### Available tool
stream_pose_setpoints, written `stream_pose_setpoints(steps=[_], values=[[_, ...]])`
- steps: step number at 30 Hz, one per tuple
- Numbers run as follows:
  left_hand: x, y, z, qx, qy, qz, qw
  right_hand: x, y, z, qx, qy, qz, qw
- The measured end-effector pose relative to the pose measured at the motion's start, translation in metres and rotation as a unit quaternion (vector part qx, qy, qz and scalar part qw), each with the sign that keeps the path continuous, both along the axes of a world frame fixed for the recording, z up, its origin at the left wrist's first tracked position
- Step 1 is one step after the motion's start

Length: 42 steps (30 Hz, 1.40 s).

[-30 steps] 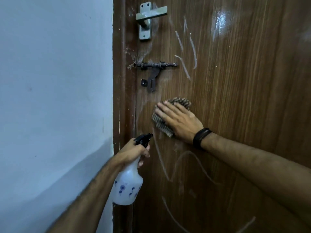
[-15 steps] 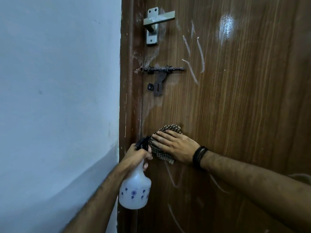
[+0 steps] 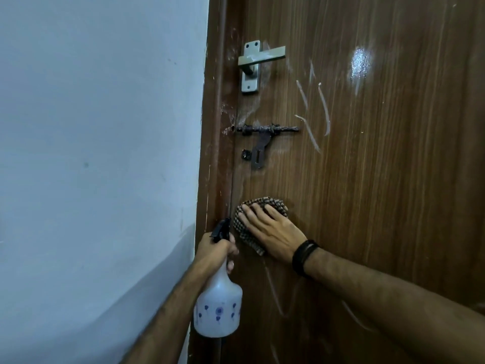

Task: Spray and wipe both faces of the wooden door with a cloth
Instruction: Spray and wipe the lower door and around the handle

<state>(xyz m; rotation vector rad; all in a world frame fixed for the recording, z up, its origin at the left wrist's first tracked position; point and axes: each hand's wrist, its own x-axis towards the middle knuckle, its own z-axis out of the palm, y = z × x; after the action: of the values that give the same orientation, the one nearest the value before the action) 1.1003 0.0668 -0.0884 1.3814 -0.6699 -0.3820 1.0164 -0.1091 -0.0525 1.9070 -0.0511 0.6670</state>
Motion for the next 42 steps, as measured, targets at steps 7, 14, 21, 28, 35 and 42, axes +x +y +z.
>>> stream_pose_setpoints(steps=[7, 14, 21, 28, 35, 42], values=[[-0.006, 0.002, 0.043, -0.005, -0.033, -0.029, 0.999, -0.014, 0.011, 0.057, 0.038, -0.168, 0.059, 0.983], [0.005, -0.011, 0.052, -0.004, -0.055, -0.014, 0.998, -0.010, 0.008, 0.045, 0.014, -0.055, 0.101, 0.993], [0.014, -0.006, 0.039, 0.013, -0.039, -0.003, 0.999, 0.040, 0.027, 0.079, -0.008, -0.132, 0.075, 0.988], [0.021, 0.005, 0.027, 0.041, -0.053, 0.014, 0.998, 0.037, 0.021, 0.035, 0.059, -0.101, 0.155, 0.981], [0.018, 0.007, 0.027, 0.043, -0.050, 0.007, 0.998, 0.026, 0.023, 0.011, 0.017, -0.010, 0.127, 0.992], [0.024, 0.014, 0.021, 0.056, -0.049, 0.013, 0.997, 0.044, 0.033, 0.083, 0.108, -0.168, 0.090, 0.976]])
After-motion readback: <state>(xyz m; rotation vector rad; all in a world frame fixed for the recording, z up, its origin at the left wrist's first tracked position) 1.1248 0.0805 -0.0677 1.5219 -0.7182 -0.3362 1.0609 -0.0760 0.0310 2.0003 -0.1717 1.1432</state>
